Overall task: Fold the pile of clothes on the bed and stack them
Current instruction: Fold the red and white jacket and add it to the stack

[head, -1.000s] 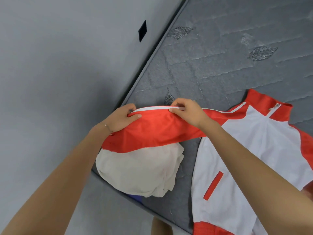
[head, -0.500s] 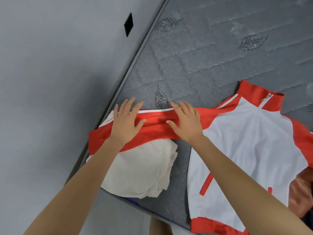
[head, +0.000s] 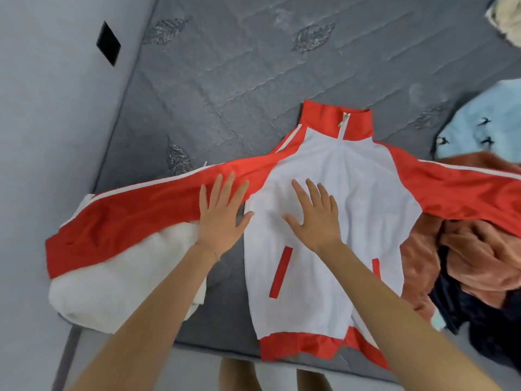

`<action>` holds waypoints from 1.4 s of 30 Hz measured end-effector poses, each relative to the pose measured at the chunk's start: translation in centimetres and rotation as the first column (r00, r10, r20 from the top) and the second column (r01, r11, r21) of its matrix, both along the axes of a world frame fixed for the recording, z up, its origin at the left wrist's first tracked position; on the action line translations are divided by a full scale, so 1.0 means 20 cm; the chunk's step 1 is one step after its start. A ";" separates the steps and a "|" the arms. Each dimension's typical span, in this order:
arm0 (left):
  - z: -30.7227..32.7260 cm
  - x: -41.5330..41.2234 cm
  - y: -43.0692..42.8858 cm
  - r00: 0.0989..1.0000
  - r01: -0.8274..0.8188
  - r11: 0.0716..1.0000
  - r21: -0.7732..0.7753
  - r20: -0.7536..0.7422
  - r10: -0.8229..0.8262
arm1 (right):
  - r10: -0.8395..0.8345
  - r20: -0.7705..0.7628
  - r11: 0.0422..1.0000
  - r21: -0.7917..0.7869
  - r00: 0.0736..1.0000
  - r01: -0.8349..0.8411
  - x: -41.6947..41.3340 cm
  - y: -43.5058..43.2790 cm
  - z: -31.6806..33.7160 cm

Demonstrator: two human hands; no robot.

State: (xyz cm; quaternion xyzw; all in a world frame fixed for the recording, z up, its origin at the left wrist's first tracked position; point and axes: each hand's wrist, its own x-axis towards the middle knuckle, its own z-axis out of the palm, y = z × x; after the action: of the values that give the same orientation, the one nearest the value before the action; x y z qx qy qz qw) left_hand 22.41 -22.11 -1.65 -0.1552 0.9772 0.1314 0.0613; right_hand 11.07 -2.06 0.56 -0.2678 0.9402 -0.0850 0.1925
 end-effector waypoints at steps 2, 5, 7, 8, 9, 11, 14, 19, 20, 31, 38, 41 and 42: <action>-0.04 -0.02 0.15 0.999 0.016 1.000 -0.004 0.031 -0.016 | -0.023 0.027 1.000 0.000 0.999 0.023 -0.01 0.16 -0.01; -0.07 -0.01 0.36 0.998 0.021 1.000 -0.002 0.054 -0.021 | -0.036 0.050 0.999 -0.001 0.998 0.036 0.00 0.37 -0.03; -0.07 0.02 0.50 0.998 -0.003 1.000 0.013 0.059 0.003 | -0.035 0.080 0.999 -0.002 0.996 0.036 0.02 0.51 -0.04; -0.08 0.04 0.57 0.997 -0.020 1.000 0.021 0.071 0.019 | -0.037 0.098 0.999 -0.004 0.994 0.038 0.04 0.59 -0.04; -0.09 0.06 0.64 0.995 -0.040 0.998 0.040 0.089 0.036 | -0.044 0.121 0.999 0.001 0.992 0.044 0.05 0.66 -0.04; -0.10 0.12 0.75 0.987 -0.083 0.992 0.094 0.145 0.069 | -0.057 0.161 0.998 0.029 0.985 0.053 0.10 0.80 -0.04; -0.12 0.23 0.91 0.969 -0.128 0.983 0.134 0.230 0.095 | -0.081 0.178 0.996 0.050 0.981 0.073 0.18 0.97 -0.05; -0.14 0.37 1.08 0.941 -0.171 0.966 0.193 0.322 0.102 | -0.146 0.166 0.987 0.087 0.975 0.133 0.31 1.17 -0.07; -0.14 0.40 1.10 0.935 -0.180 0.964 0.198 0.339 0.105 | -0.162 0.161 0.985 0.082 0.974 0.151 0.35 1.20 -0.09; -0.20 0.72 1.12 0.889 -0.218 0.945 0.243 0.450 0.089 | -0.719 0.335 0.614 -0.105 0.609 0.782 0.68 1.36 -0.15; -0.24 0.84 1.15 0.934 -0.268 0.927 0.262 0.308 0.183 | -0.794 0.303 0.557 0.013 0.527 0.831 0.75 1.44 -0.20; -0.27 0.86 1.24 0.862 -0.502 0.803 0.322 0.259 0.436 | -0.767 0.454 0.480 -0.065 0.454 0.875 0.75 1.45 -0.19; -0.27 0.86 1.27 0.826 -0.564 0.751 0.343 0.215 0.521 | -0.742 0.492 0.481 -0.084 0.456 0.873 0.75 1.45 -0.18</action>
State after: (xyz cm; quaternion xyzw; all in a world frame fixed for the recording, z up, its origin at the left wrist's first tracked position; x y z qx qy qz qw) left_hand 39.62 3.30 -7.13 -0.4236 0.8384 0.3276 0.1021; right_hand 26.13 26.92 -3.01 0.2146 0.8639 -0.3720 0.2630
